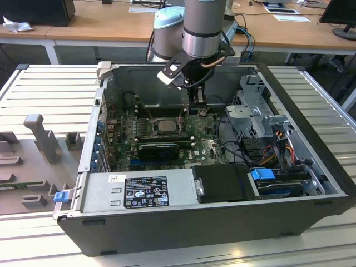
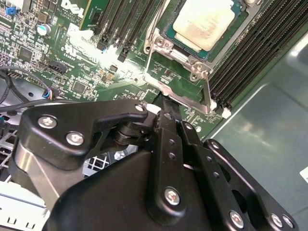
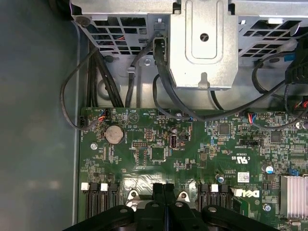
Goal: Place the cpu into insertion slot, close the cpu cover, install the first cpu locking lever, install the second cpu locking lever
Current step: 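Close the cpu cover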
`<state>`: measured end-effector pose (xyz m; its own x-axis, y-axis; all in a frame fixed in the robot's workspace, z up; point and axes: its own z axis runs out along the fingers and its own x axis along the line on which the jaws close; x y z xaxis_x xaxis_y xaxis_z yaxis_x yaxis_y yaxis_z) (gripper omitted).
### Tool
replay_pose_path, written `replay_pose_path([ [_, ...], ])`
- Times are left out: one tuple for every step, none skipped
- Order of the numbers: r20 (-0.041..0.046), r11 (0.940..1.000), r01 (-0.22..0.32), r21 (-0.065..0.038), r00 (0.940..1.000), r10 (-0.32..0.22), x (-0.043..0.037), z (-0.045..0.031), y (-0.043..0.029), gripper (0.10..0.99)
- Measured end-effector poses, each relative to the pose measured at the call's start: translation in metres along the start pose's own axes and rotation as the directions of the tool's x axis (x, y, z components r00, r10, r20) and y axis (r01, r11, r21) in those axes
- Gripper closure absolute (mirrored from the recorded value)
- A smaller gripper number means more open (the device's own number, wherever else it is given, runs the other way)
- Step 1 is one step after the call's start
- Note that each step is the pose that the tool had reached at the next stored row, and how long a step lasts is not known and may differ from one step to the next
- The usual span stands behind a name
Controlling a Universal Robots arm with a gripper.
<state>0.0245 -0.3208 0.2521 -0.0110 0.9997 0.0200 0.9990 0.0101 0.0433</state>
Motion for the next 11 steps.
replay_pose_path([
  [0.0001,1.0,0.0,0.0,1.0,0.0,0.0,0.0,-0.0003,0.98],
  [0.0001,1.0,0.0,0.0,1.0,0.0,0.0,0.0,-0.0007,0.98],
  [0.0001,1.0,0.0,0.0,1.0,0.0,0.0,-0.0001,-0.0009,0.98],
  [0.0,1.0,0.0,0.0,1.0,0.0,0.0,-0.0001,-0.0012,0.98],
  [0.0001,1.0,0.0,0.0,1.0,0.0,0.0,-0.0001,-0.0016,0.98],
  [0.0001,1.0,0.0,0.0,1.0,0.0,0.0,-0.0001,-0.0019,0.98],
  [0.0,1.0,0.0,0.0,1.0,0.0,0.0,-0.0001,-0.0022,0.98],
  [0.0001,1.0,0.0,0.0,1.0,0.0,0.0,-0.0001,-0.0024,0.98],
  [0.0001,1.0,0.0,0.0,1.0,0.0,0.0,-0.0001,-0.0026,0.98],
  [0.0,1.0,0.0,0.0,1.0,0.0,0.0,-0.0001,-0.0028,0.98],
  [0.0001,1.0,0.0,0.0,1.0,0.0,0.0,-0.0002,-0.003,0.98],
])
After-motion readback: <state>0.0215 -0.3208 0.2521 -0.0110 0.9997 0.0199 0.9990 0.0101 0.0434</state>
